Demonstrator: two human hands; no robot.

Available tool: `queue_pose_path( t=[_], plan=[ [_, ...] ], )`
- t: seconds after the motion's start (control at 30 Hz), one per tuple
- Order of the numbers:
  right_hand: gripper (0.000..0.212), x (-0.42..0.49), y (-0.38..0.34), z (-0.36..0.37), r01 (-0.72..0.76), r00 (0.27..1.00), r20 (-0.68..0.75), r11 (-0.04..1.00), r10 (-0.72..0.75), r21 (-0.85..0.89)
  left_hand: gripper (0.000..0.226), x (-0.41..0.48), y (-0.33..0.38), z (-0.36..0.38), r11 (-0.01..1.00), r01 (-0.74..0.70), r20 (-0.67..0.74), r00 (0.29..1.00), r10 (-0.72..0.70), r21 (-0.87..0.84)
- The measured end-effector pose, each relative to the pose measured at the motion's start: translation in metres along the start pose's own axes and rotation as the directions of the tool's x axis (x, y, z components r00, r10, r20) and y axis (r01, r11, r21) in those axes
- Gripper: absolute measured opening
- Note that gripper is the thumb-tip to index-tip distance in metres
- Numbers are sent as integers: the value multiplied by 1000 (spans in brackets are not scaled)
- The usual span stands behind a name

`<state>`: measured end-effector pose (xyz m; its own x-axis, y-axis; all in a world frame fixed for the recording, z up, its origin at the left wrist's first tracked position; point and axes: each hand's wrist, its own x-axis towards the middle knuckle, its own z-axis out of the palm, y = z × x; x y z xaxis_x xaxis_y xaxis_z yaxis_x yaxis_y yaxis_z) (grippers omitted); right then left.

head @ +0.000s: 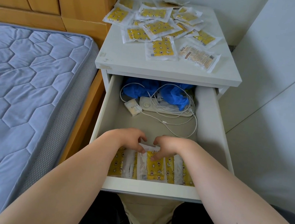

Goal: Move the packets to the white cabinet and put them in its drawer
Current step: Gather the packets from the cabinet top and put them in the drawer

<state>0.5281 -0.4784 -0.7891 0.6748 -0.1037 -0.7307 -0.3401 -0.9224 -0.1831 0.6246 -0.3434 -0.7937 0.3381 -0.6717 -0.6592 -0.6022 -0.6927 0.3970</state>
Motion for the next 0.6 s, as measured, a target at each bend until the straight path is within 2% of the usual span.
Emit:
queue_pose_path(
  t=[0.13, 0.23, 0.3, 0.43, 0.6],
  plan=[
    [76, -11, -1, -5, 11, 993, -115, 996, -1, 93, 51, -5, 7, -7, 1000, -21, -181, 983, 19, -8],
    [69, -23, 3, -11, -14, 969, -245, 998, 30, 64, 45, -14, 18, -11, 999, -23, -299, 954, 12, -32],
    [66, -32, 8, -16, -12, 938, -346, 997, 38, 76, 42, -21, 26, -14, 999, -31, -370, 928, 35, 16],
    [59, -59, 19, -36, 28, 860, -510, 996, 18, 83, 37, -35, 49, -31, 994, -74, -505, 857, 103, 77],
    [49, -84, 35, -71, 58, 773, -634, 995, 4, 78, 34, -52, 77, -64, 985, -160, -657, 736, 163, 64]
  ],
)
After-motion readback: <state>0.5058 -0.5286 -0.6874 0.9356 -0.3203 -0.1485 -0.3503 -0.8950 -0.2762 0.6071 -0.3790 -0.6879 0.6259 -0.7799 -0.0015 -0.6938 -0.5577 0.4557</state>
